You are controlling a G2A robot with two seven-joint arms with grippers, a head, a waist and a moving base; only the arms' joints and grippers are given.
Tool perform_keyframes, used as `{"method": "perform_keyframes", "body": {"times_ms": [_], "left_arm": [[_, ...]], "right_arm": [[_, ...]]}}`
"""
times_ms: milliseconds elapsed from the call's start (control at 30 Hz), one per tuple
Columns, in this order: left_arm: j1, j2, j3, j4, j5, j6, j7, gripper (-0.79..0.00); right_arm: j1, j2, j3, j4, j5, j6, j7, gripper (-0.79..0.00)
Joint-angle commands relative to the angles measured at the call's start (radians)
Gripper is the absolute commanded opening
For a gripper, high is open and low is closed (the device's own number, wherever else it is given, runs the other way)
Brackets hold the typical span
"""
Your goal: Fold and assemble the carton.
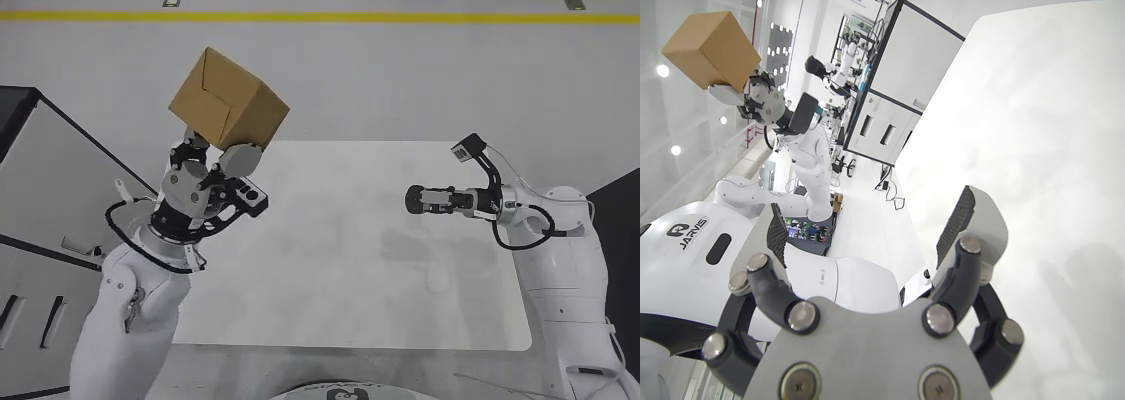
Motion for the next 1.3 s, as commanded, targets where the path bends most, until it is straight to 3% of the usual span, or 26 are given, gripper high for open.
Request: {"method": "perform_keyframes", "body": {"times_ms": [0,233,333,567,700,900,1067,1167,1267], "left_arm": [[-0.004,0.000,0.001,0.007,0.250,-0.060,-0.083,-0.785],[-0.029,0.005,0.009,0.067,0.686,-0.207,-0.290,-0.785],[-0.040,0.002,0.021,0.092,0.738,-0.263,-0.320,-0.785],[-0.040,0.002,0.021,0.092,0.738,-0.263,-0.320,-0.785],[-0.077,0.011,0.016,0.084,0.940,-0.287,-0.437,-0.785],[-0.155,0.022,0.015,0.133,1.330,-0.489,-0.577,-0.785],[-0.222,0.024,0.042,0.177,1.548,-0.676,-0.626,-0.785],[-0.254,0.022,0.072,0.208,1.603,-0.757,-0.630,-0.785],[-0.258,0.022,0.074,0.212,1.617,-0.763,-0.628,-0.785]], "right_arm": [[0.000,0.000,0.000,0.000,0.000,0.000,0.000,0.000],[0.000,0.000,0.000,0.000,0.000,0.000,0.000,0.000],[0.000,0.000,0.000,0.000,0.000,0.000,0.000,0.000],[0.000,0.000,0.000,0.000,0.000,0.000,0.000,0.000],[0.000,0.000,0.000,0.000,0.000,0.000,0.000,0.000],[0.000,0.000,0.000,0.000,0.000,0.000,0.000,0.000],[0.000,0.000,0.000,0.000,0.000,0.000,0.000,0.000],[0.000,0.000,0.000,0.000,0.000,0.000,0.000,0.000],[0.000,0.000,0.000,0.000,0.000,0.000,0.000,0.000]]}}
